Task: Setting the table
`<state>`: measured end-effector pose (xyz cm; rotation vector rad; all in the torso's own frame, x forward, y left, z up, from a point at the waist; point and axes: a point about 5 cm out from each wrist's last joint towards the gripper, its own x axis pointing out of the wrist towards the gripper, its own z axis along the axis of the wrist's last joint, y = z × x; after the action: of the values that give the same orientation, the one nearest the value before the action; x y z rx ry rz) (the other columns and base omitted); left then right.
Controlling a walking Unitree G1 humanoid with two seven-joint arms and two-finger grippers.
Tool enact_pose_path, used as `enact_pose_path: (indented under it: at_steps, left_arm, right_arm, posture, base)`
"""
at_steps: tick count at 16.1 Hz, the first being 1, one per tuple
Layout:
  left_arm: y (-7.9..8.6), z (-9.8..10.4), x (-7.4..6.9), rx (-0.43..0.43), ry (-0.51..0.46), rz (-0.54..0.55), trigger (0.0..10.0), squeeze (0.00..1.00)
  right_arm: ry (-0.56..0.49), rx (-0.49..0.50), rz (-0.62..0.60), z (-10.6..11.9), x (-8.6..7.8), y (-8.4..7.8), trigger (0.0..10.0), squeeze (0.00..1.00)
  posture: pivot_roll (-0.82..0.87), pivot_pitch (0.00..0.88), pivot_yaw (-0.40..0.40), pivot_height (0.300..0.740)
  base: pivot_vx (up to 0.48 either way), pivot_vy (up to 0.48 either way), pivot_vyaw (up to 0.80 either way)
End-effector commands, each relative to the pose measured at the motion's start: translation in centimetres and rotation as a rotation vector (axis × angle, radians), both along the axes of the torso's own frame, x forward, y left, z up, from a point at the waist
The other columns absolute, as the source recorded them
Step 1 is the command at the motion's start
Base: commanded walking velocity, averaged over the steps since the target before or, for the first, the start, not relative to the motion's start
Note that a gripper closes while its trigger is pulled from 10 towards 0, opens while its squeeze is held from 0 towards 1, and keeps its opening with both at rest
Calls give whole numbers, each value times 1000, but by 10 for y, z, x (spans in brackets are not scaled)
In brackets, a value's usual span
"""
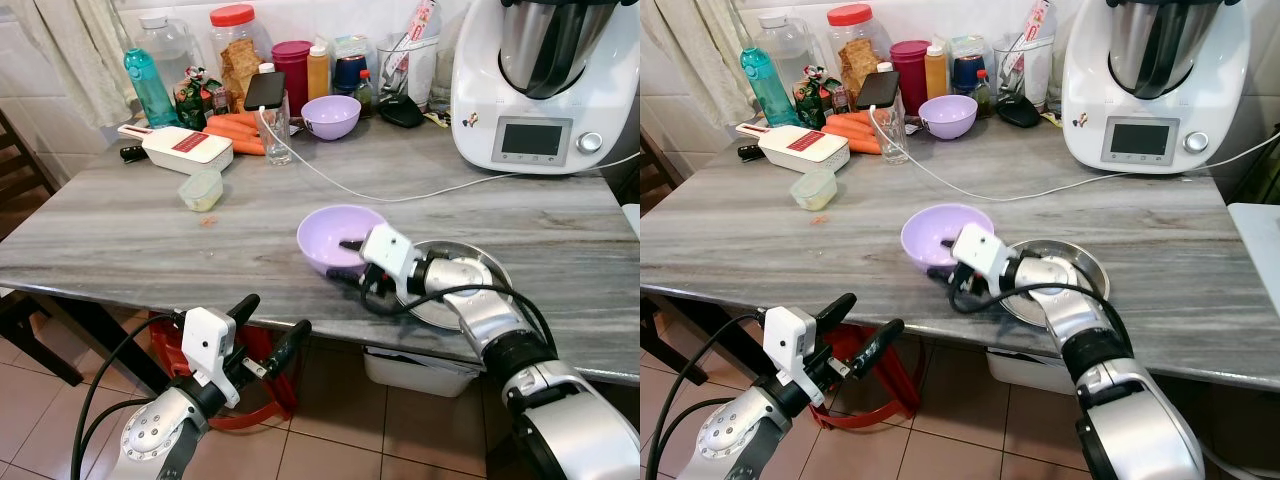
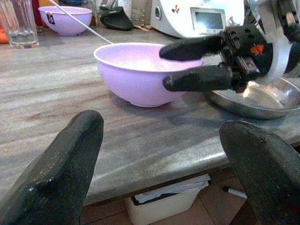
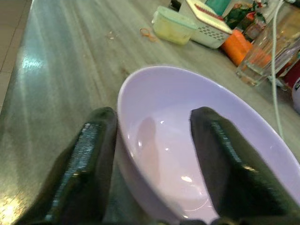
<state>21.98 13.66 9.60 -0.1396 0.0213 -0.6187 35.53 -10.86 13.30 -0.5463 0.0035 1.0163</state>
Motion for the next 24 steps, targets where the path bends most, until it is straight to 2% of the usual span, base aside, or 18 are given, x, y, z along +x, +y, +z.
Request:
enact_pose_path:
  at_steps: [1, 4, 7, 8, 10, 13, 15, 16, 17, 19, 21, 22, 24]
  left_arm:
    - [1, -1, 3, 10, 4, 3, 10000, 0]
    - [1, -1, 5, 8, -1, 3, 10000, 0]
    - [0, -1, 6, 8, -6, 2, 10000, 0]
    - [1, 0, 7, 8, -8, 4, 10000, 0]
    - [2, 0, 7, 5, -10, 8, 10000, 0]
    - [1, -2, 6, -2, -1, -10, 10000, 0]
    - [0, -2, 7, -2, 0, -18, 10000, 0]
    - [-1, -2, 9, 0, 0, -32, 10000, 0]
    - [-1, -1, 10, 1, -1, -35, 10000, 0]
    - [-2, -1, 13, 3, -1, -43, 10000, 0]
    - [-3, -1, 13, 0, -1, -44, 10000, 0]
    - [-4, -1, 12, -2, 0, -45, 10000, 0]
    - [-5, -1, 11, -3, 1, -41, 10000, 0]
  right_arm:
    - [-79, 49, -1, 18, 5, 5, 10000, 1000]
    - [-142, 130, -25, 36, 8, 7, 10000, 1000]
    - [-221, 197, -53, 52, 3, 5, 10000, 1000]
    - [-264, 218, -117, 58, 0, -2, 10000, 1000]
    - [-312, 281, -322, 61, -9, -25, 10000, 1000]
    - [-341, 243, -650, 35, -38, -57, 10000, 1000]
    - [-315, 217, -733, 25, -47, -61, 10000, 1000]
    - [-257, 227, -814, 18, -54, -62, 10000, 1000]
    - [-245, 232, -825, 18, -55, -62, 10000, 1000]
    - [-114, 252, -922, 9, -58, -66, 10000, 1000]
    - [-45, 236, -956, 3, -57, -69, 10000, 1000]
    - [32, 256, -989, -2, -57, -70, 10000, 1000]
    - [97, 265, -999, -7, -57, -69, 10000, 1000]
  posture:
    - [10, 0, 109, 740]
    - [4, 0, 109, 740]
    - [2, 0, 107, 740]
    - [1, 0, 105, 740]
    - [-8, 0, 103, 740]
    - [-41, 0, 114, 740]
    - [-53, 0, 125, 740]
    - [-61, 0, 132, 740]
    - [-64, 0, 135, 740]
    - [-72, 0, 142, 740]
    - [-68, 0, 143, 740]
    - [-64, 0, 140, 740]
    - [-59, 0, 134, 740]
  base:
    - [0, 0, 0]
    - [0, 0, 0]
    - [0, 0, 0]
    - [0, 0, 0]
    - [0, 0, 0]
    - [0, 0, 0]
    - [0, 0, 0]
    - [0, 0, 0]
    - [0, 0, 0]
    - [0, 0, 0]
    - [0, 0, 0]
    - [0, 0, 0]
    - [0, 0, 0]
